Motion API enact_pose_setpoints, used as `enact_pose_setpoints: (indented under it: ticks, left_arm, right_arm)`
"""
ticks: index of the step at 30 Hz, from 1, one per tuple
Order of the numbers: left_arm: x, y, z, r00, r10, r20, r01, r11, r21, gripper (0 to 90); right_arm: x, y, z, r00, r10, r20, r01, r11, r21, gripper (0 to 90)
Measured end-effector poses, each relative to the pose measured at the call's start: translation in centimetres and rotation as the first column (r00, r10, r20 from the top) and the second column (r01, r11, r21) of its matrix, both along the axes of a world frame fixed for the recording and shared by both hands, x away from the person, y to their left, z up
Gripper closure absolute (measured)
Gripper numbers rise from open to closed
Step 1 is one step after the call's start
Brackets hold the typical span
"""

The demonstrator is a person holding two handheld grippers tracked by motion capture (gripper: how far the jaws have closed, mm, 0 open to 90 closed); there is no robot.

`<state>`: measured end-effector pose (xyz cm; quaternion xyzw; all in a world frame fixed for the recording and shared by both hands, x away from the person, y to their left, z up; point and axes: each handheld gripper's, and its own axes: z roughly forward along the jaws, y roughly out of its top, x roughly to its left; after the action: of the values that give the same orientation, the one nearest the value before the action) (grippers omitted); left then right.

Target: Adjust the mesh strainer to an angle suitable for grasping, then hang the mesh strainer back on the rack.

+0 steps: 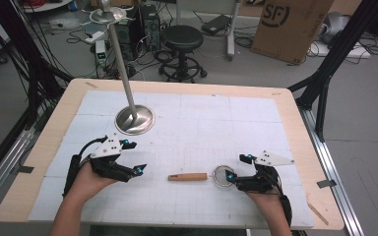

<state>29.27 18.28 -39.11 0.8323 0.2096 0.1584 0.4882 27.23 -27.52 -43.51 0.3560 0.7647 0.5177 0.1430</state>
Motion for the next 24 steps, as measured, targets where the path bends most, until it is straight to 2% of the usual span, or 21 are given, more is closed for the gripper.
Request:
enact_pose_setpoints:
  ticks: [7,12,18,24]
  left_arm:
    - [0.1,0.3,0.0,1.0000,0.007,0.000,-0.007,1.0000,-0.001,20.0]
    - [0.2,0.9,-0.1,0.9998,0.021,0.001,-0.021,0.9995,-0.023,19.3]
    - [0.1,1.6,0.1,0.9994,0.033,0.010,-0.033,0.9977,-0.059,19.1]
    - [0.1,1.7,0.2,0.9992,0.039,0.013,-0.038,0.9975,-0.060,19.1]
  right_arm:
    - [0.0,0.0,0.1,1.0000,0.000,0.003,0.000,1.000,0.001,14.5]
    - [-0.1,0.3,0.2,1.0000,0.007,-0.001,-0.007,1.000,-0.008,14.8]
    - [-0.1,1.0,0.8,0.9983,0.056,0.015,-0.056,0.998,-0.021,15.0]
    - [0.1,2.0,1.3,0.9937,0.111,0.013,-0.110,0.992,-0.053,15.4]
